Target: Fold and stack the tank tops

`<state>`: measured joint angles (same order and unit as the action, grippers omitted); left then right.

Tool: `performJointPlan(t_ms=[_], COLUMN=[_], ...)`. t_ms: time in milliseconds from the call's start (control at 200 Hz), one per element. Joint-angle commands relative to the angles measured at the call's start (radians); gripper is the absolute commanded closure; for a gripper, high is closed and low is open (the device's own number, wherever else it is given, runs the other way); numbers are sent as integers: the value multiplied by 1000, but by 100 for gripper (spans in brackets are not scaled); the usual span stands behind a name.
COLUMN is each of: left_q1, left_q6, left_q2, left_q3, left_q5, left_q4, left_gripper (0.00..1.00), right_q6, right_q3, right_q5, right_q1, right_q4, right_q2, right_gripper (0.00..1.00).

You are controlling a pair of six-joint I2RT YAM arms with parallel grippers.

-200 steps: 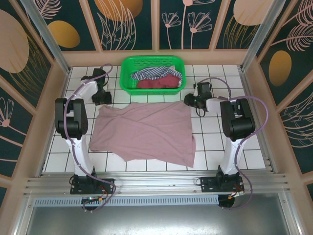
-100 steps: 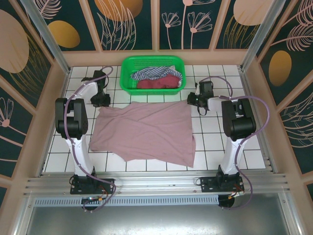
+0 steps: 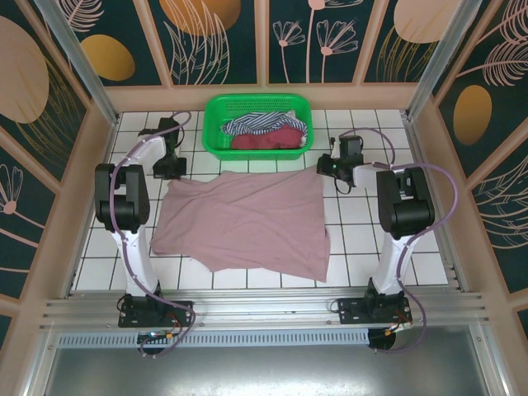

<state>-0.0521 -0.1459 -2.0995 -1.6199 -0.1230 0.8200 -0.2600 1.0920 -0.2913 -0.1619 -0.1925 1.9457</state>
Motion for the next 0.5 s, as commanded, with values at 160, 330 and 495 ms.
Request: performJointPlan(t_ms=[160, 330, 495], left_q1=[26, 32, 41], left_q6=[-27, -43, -55], left_q2=[-64, -121, -173], left_q3=[-162, -235, -315], left_q5=[6, 33, 49], left_q4=[57, 86, 99], left_gripper=[100, 100, 100], right_q6=[7, -20, -7], right_q3=[-146, -275, -331], right_q5=[-120, -229, -322], right_q1=[56, 90, 93], right_q4=[-226, -416, -474], right_q2=[-153, -216, -239], right_gripper=[96, 96, 96])
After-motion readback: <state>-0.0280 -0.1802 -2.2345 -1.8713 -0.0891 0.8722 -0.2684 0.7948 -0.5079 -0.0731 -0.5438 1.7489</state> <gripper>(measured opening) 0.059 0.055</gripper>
